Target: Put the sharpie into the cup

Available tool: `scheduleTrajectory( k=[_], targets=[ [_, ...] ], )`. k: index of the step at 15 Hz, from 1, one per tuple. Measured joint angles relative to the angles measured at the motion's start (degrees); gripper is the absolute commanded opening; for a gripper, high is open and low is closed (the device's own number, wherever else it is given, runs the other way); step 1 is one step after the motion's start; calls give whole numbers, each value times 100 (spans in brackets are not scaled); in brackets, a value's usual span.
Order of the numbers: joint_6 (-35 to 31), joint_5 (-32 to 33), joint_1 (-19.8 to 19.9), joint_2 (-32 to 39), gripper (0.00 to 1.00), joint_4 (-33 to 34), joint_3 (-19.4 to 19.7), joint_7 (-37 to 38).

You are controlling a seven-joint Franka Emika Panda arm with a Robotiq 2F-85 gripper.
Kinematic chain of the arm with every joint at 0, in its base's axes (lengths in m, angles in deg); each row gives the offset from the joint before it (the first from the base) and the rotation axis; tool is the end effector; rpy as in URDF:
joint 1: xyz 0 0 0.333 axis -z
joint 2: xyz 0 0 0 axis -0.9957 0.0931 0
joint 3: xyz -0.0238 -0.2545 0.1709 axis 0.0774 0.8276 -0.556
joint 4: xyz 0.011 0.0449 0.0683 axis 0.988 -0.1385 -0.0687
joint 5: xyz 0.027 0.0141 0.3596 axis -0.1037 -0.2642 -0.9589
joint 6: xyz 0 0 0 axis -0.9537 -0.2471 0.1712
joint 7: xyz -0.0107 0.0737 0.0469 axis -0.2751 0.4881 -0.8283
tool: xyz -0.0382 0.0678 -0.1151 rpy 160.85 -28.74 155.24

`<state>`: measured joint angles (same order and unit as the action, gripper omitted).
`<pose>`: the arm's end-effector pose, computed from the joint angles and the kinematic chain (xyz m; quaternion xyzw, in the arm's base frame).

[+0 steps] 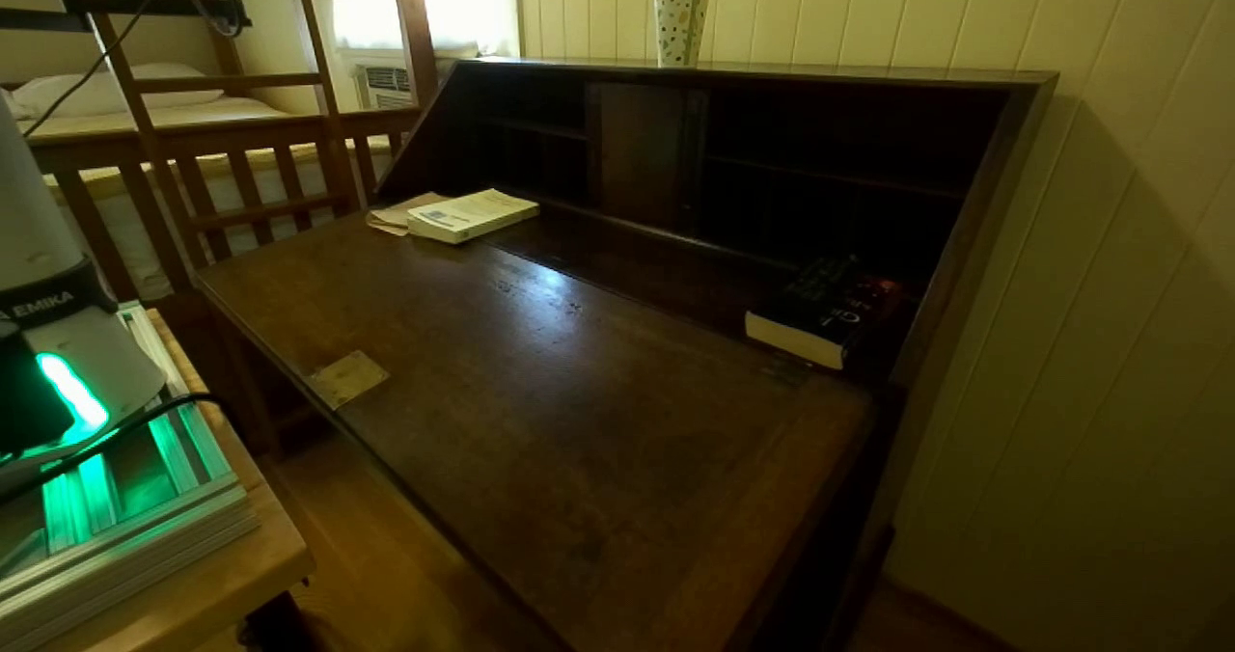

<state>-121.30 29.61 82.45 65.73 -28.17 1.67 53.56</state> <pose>0.6538 -0.0361 0.5808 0.8755 -0.0218 0.4808 0.0424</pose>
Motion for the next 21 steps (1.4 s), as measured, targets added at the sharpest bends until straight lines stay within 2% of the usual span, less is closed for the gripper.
scheduleTrajectory(
  k=[6,9,21],
  targets=[
    [-192,812,-43,-8,6,-137,606,674],
    [-238,1148,-119,58,6,-139,786,1084],
    [-1023,1555,-513,393,6,-15,1419,2008]
  ],
)
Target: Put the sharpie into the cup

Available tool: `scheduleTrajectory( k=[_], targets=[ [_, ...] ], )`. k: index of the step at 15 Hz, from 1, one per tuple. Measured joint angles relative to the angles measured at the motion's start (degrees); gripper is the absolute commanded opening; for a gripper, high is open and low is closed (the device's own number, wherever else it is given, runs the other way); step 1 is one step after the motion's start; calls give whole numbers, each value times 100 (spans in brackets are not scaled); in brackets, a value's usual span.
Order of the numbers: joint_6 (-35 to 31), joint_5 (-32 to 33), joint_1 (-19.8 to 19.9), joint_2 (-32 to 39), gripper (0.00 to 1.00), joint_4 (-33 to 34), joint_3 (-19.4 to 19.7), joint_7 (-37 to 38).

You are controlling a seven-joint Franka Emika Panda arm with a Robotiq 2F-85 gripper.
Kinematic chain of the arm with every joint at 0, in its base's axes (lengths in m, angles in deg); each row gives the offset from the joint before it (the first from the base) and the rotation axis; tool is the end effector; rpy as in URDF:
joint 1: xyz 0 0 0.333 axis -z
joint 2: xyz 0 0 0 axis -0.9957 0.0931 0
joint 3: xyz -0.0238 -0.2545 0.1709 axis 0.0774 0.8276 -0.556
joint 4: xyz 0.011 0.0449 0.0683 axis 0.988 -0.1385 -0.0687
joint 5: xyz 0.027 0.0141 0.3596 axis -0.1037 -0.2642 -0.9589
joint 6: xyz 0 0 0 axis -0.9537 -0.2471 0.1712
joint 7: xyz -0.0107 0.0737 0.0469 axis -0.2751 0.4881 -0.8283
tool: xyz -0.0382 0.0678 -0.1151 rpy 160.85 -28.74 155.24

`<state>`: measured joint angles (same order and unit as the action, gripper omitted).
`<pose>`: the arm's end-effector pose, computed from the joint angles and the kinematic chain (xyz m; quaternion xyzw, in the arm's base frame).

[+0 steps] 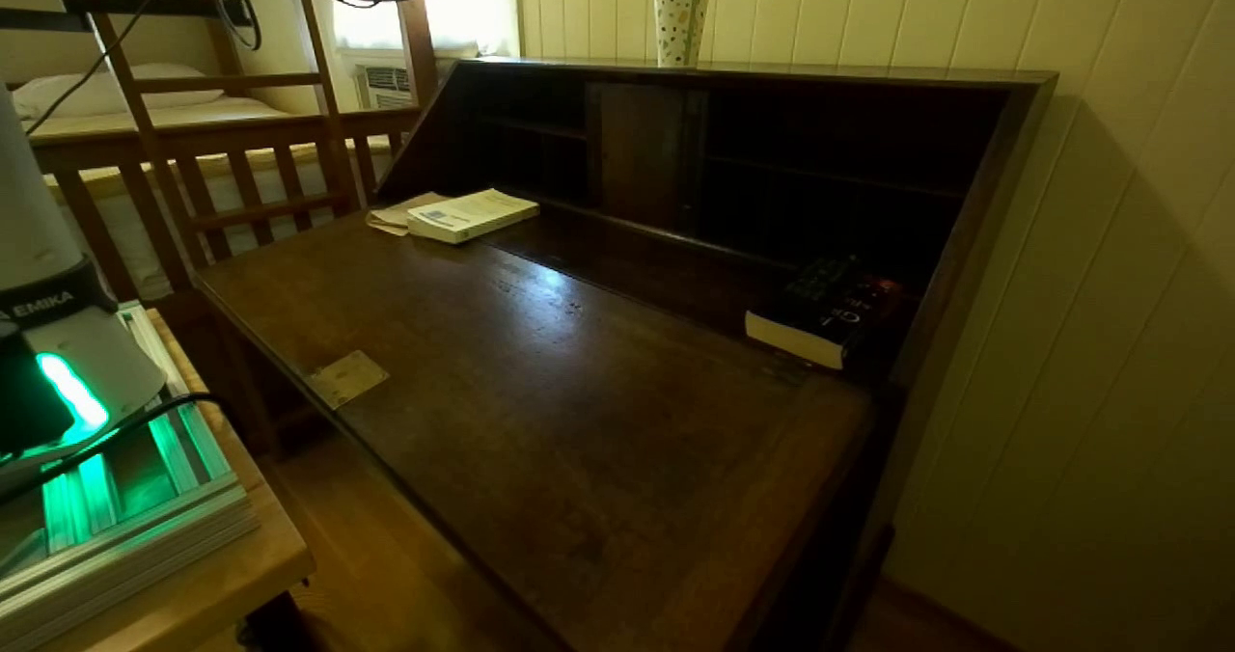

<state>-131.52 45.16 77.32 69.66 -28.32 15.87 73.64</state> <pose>0.6587 -0.0979 0.5639 0.8384 -0.0976 0.5292 0.0869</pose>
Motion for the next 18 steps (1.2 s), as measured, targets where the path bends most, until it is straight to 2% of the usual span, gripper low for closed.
scheduleTrajectory(
  k=[7,18],
  targets=[
    [-377,4,-393,425,6,284,571,251],
    [-944,-5,-1364,1054,6,554,1749,693]
  ],
)
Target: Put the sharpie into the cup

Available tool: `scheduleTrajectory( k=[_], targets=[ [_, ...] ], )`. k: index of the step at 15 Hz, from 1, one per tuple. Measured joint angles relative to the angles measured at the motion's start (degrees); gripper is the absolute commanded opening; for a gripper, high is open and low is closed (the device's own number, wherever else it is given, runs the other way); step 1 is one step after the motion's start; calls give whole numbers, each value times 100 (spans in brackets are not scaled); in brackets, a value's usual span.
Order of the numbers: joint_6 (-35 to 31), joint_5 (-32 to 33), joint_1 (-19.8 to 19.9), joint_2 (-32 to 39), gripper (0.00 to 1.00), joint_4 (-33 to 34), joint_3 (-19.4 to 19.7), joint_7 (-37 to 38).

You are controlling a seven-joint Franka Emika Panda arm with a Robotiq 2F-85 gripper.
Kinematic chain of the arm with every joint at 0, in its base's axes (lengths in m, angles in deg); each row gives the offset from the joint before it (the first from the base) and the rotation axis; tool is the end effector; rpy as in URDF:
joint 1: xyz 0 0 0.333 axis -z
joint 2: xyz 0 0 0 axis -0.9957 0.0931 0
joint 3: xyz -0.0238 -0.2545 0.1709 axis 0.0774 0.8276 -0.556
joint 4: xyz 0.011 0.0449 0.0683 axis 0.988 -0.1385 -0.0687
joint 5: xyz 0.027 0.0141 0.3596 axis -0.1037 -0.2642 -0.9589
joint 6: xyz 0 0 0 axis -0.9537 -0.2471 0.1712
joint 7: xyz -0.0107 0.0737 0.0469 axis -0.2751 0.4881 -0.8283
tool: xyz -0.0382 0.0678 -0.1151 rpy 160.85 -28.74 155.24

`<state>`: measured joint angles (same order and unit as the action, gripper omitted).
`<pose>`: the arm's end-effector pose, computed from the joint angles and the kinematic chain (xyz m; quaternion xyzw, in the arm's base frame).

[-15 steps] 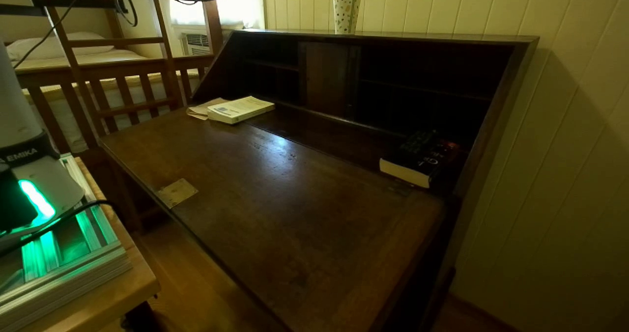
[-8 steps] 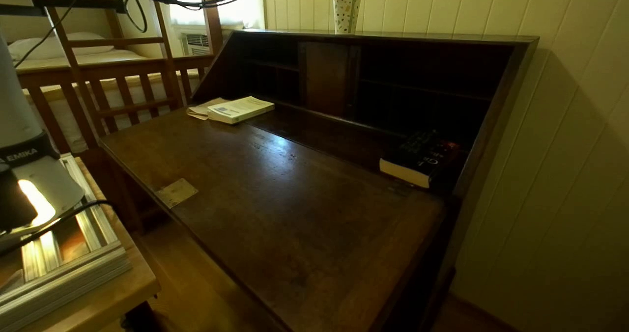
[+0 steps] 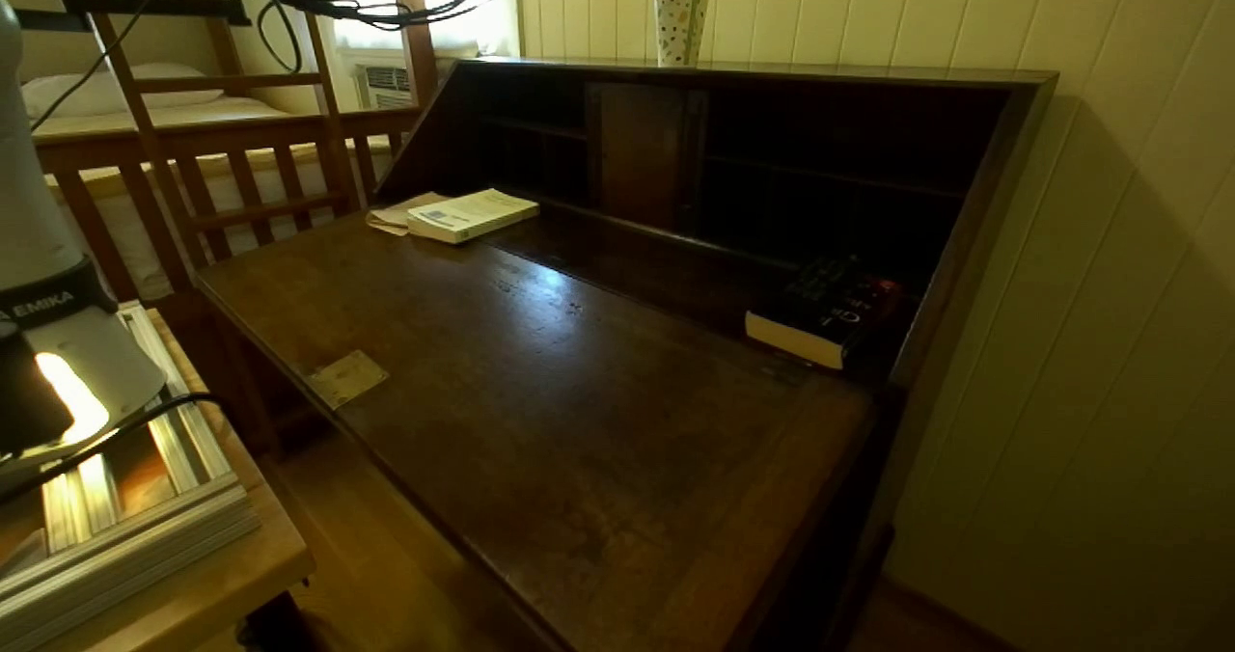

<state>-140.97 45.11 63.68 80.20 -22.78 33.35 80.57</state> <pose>0.6911 -0.0817 0.5459 0.8034 -0.0857 0.5795 0.1069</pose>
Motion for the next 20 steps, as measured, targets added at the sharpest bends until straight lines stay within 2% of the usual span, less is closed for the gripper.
scheduleTrajectory(
  k=[6,20],
  targets=[
    [-143,-18,-448,242,6,-28,604,193],
    [-201,-33,-1079,683,6,-101,1325,710]
  ],
)
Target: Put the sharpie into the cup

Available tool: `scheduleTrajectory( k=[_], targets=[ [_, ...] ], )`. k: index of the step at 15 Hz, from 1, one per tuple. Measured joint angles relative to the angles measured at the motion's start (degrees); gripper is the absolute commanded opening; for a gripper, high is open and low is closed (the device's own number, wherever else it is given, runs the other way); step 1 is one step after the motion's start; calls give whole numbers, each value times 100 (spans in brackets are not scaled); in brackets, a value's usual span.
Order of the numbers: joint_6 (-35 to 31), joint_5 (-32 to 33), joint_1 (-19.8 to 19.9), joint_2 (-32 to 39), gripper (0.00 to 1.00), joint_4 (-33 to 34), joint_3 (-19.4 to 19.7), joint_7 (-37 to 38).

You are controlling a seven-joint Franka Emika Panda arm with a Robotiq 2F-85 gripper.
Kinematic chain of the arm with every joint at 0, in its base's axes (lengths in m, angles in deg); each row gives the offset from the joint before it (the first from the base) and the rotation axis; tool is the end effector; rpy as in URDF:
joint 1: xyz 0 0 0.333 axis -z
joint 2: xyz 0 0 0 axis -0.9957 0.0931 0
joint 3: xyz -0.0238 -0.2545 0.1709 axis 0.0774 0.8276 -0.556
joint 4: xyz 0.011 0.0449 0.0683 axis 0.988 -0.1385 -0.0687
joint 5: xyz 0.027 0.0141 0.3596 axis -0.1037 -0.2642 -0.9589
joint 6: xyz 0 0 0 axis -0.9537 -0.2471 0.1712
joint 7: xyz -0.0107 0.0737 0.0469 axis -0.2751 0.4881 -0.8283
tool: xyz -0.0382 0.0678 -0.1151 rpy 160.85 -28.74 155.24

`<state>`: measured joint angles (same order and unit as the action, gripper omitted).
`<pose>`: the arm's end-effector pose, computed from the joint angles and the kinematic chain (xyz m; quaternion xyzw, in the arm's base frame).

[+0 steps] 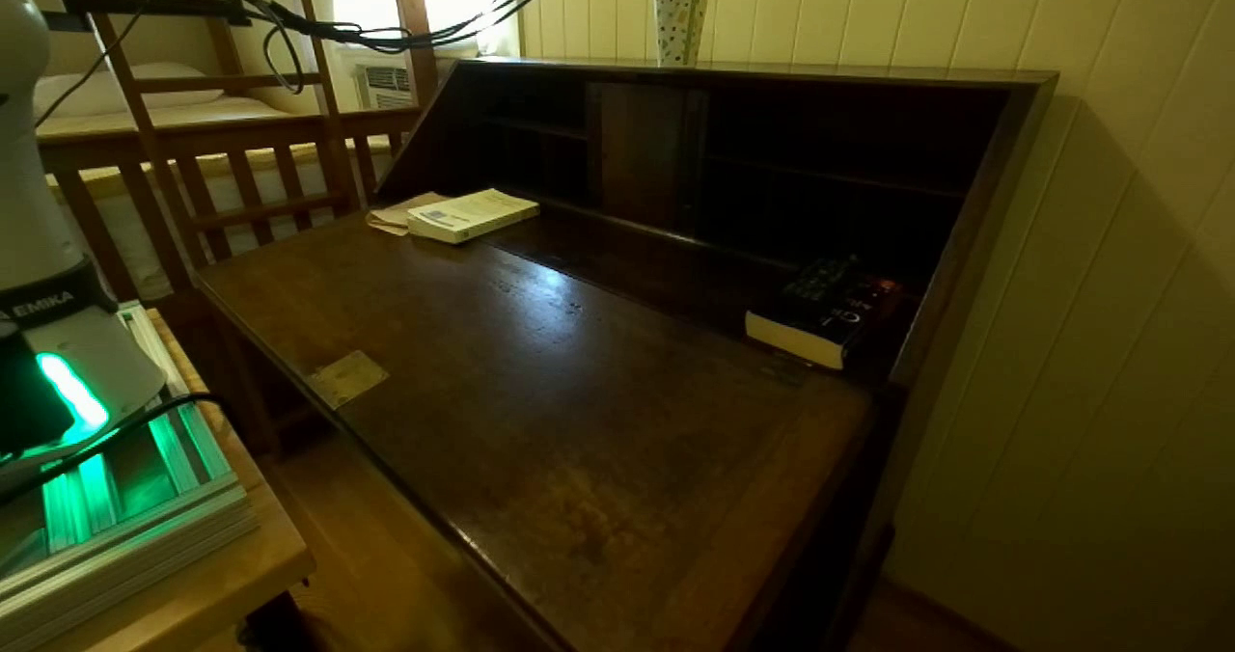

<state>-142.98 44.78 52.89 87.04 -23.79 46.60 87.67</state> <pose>0.6992 -0.0644 0.5119 0.8024 -0.0937 0.5746 0.1307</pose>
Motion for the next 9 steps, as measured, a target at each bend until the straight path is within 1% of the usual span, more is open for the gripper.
scheduleTrajectory(
  k=[3,9],
  targets=[
    [0,0,-152,85,6,-9,215,123],
    [0,-26,-605,285,6,-152,822,469]
  ],
)
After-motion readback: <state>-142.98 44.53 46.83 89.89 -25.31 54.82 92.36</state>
